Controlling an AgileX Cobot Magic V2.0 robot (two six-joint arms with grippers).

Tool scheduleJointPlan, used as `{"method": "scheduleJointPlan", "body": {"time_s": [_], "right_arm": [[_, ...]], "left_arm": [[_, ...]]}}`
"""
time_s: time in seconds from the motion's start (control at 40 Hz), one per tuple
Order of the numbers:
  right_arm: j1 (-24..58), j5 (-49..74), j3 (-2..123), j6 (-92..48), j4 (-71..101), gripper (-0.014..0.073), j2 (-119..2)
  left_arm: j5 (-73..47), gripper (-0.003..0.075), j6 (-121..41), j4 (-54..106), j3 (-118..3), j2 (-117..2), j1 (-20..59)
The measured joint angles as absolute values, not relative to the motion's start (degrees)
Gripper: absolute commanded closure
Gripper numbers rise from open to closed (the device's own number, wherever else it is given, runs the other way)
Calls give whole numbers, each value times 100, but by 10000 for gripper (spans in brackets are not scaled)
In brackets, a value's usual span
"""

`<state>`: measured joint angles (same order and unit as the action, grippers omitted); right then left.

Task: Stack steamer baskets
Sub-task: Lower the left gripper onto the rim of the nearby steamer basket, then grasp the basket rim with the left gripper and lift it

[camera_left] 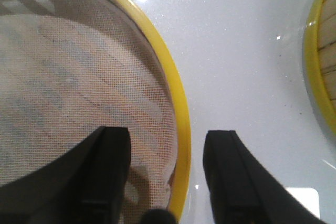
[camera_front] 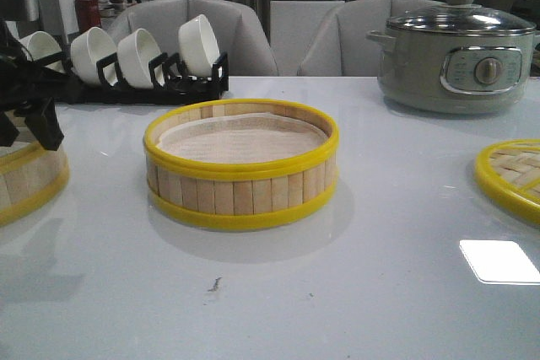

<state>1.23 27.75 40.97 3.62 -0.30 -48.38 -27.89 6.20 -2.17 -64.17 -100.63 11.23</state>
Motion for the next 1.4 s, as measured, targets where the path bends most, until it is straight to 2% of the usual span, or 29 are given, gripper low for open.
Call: {"method": "scheduleJointPlan", "body": {"time_s": [0.325, 0.4, 0.5, 0.575, 0.824, 1.074, 1.399], "right_arm": [[123, 2745, 4097, 362, -30, 151, -4859], [123, 2745, 4097, 362, -30, 151, -4859], [123, 2745, 4097, 362, -30, 151, -4859], [123, 2745, 4097, 362, -30, 151, -4859], [123, 2745, 4097, 362, -30, 151, -4859], [123, 2745, 4097, 362, -30, 151, -4859], [123, 2745, 4097, 362, -30, 151, -4859]], "left_arm": [[-2804, 352, 620, -215, -6417, -10444, 1123], [-2820, 433, 620, -193, -6417, -10484, 1123], [-2824, 643, 620, -157, -6417, -10483, 1123], [-2860, 614, 620, -133, -6443, -10483, 1147], [-3505, 633, 651, -88, -7045, -10339, 1478], [-3866, 633, 665, -49, -8269, -10247, 2416], [-4040, 633, 665, -40, -9231, -10387, 3506]]}}
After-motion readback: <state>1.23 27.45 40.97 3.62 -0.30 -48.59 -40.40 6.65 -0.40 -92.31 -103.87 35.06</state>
